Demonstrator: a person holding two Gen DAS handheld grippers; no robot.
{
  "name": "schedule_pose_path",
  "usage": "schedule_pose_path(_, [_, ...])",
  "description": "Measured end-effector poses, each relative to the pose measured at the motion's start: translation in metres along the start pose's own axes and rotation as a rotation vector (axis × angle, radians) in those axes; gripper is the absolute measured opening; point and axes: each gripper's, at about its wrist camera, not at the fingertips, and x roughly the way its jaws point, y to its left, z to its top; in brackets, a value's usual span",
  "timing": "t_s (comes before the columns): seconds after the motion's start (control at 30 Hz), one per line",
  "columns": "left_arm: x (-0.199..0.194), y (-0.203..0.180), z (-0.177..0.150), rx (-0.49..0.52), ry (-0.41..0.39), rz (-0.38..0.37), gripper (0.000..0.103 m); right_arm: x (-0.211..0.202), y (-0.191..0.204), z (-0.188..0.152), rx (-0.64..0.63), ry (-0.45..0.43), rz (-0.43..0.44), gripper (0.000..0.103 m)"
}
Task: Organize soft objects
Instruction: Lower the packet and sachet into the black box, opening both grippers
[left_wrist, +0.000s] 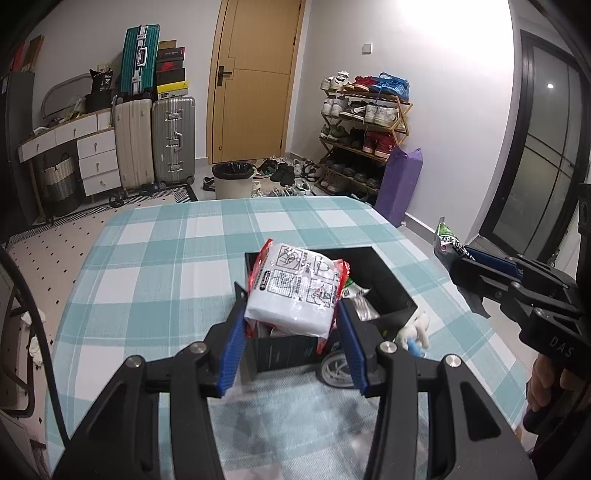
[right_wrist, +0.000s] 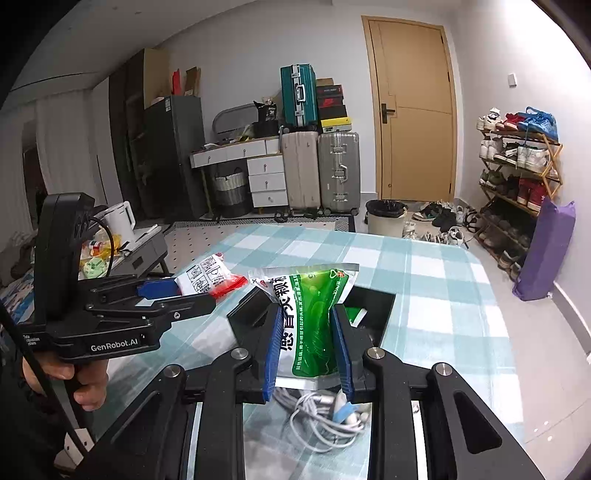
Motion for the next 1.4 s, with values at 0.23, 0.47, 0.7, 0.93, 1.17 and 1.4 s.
schedule_pose_path(0.23, [0.024, -0.006, 0.012, 0.013, 0.012, 0.014, 0.047, 0.015, -0.010, 0.011, 0.014, 0.006, -0.016, 0.026])
schedule_pose_path(0.47, [0.052, -0.011, 0.014, 0.018, 0.046, 0.019, 0.047, 0.038, -0.020, 0.013, 0.024, 0.011, -0.004, 0.026])
schedule_pose_path(0.7, [0.074, -0.010, 0.013, 0.028, 0.076, 0.031, 0.047, 0.063, -0.028, 0.009, 0.030, 0.038, 0.005, 0.026])
schedule_pose_path(0.93, [0.093, -0.009, 0.010, 0.040, 0.097, 0.049, 0.047, 0.091, -0.033, 0.005, 0.033, 0.076, 0.006, 0.026])
schedule_pose_path(1.17, [0.105, -0.007, 0.005, 0.046, 0.110, 0.062, 0.047, 0.113, -0.040, -0.002, 0.037, 0.116, 0.001, 0.026])
schedule_pose_path(1.4, [0.109, -0.009, 0.003, 0.062, 0.110, 0.075, 0.048, 0.127, -0.046, -0.011, 0.034, 0.147, -0.020, 0.026])
